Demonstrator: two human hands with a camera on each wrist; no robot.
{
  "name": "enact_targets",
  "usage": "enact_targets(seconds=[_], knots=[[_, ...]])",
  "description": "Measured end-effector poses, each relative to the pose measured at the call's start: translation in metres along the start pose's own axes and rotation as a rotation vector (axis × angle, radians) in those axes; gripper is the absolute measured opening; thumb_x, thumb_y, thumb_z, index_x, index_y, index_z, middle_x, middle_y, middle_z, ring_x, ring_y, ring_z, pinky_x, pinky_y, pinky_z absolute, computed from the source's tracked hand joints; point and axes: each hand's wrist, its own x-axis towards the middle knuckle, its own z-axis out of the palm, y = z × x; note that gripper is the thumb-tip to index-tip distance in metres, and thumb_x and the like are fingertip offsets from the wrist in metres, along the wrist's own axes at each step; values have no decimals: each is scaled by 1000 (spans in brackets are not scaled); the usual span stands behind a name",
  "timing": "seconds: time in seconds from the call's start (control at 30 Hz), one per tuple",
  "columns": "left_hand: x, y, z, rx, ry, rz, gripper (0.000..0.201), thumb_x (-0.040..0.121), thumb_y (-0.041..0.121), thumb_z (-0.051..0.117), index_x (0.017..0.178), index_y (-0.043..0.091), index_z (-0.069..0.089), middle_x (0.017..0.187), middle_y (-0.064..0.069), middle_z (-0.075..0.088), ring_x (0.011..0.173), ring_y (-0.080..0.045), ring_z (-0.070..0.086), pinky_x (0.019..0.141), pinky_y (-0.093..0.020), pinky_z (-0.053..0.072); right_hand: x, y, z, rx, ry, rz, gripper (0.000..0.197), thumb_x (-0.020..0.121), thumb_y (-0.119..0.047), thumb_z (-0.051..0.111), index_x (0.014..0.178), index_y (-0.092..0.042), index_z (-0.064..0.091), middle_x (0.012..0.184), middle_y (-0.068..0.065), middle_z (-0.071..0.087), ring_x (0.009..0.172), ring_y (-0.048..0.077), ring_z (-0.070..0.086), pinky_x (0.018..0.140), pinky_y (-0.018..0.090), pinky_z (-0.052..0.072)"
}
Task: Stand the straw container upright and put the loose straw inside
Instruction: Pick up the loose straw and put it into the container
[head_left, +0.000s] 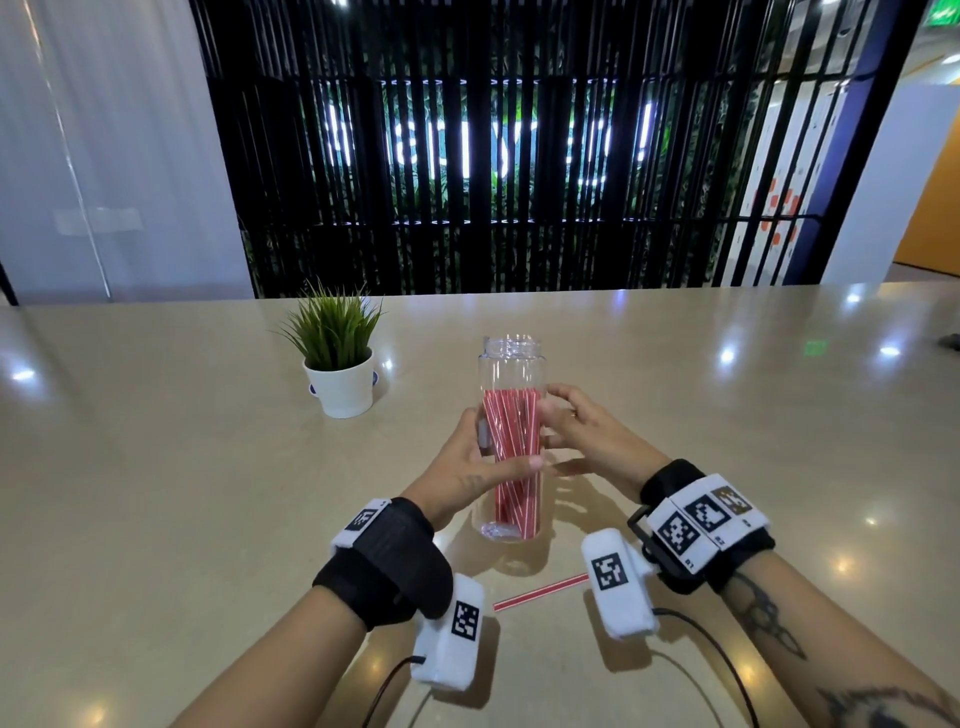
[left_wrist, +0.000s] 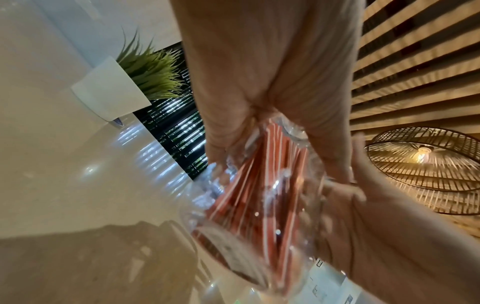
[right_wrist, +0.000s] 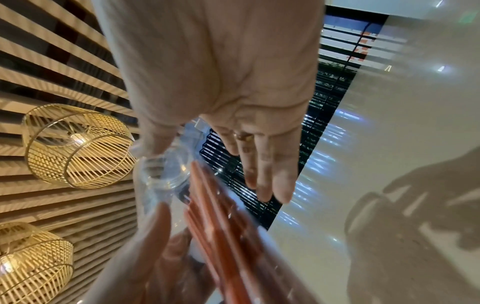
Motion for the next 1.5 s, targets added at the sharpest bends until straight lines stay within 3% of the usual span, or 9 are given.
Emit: enact_targets(seconds=[0.1,0.2,0.33,0.57,0.77,1.03,1.23,1.37,1.5], knots=[[-1,-1,-7,-10,50,-2,82,62,28,76,129,17,31,118,2,53,109,-10,53,89,-26,45,-4,10,-8,-138,66,75,37,96,-31,43,126,-10,47,108,8,56,85,13,57,63,22,47],[-1,0,-14,-14,71,-5,81,64,26,79,129,17,30,117,3,52,107,-8,53,88,-26,45,-7,29,-4,-663,-171,131,24,90,-11,52,111,-7,63,102,7,64,77,11,57,63,17,47],[-3,1,-19,-31,102,0,71,73,16,72,128,16,29,116,6,51,106,-4,51,92,-30,43,-11,46,24,-1075,-494,257,30,77,-21,69,106,-16,67,105,1,65,95,19,59,90,33,49],[-6,-3,-19,-27,74,-23,75,74,14,71,133,17,24,117,9,49,105,-2,49,95,-34,40,-14,45,50,-1409,-451,86,8,80,-11,63,87,-9,65,82,3,61,78,24,60,68,32,48],[-7,-7,-17,-24,78,-42,77,74,13,71,134,14,22,114,10,49,107,-6,50,93,-31,41,-11,48,52,-1395,-418,83,11,78,-6,58,69,-11,61,69,2,61,72,25,63,66,33,51],[-9,-11,-12,17,74,-63,81,68,25,77,131,16,27,127,-7,48,114,-18,51,99,-40,43,-3,57,45,-1294,-493,193,15,74,-5,64,87,-5,72,94,9,74,90,26,69,76,36,55],[-10,-16,-11,9,81,-71,91,56,38,80,129,19,29,129,-13,47,116,-22,51,101,-43,43,-10,54,40,-1128,-529,231,16,82,-4,51,71,-15,51,87,7,65,84,25,59,67,27,47],[-11,-19,-12,5,88,-78,94,51,42,80,128,18,30,126,-8,50,116,-19,51,101,-44,42,-3,34,14,-896,-367,196,25,85,-1,52,73,-22,43,72,-5,52,68,15,53,54,18,39],[-12,-20,-13,-6,103,-79,82,62,30,80,126,15,31,120,-6,52,113,-19,52,92,-34,47,9,-2,-22,-593,48,65,20,86,1,51,99,-13,45,69,1,55,57,10,51,46,20,37]])
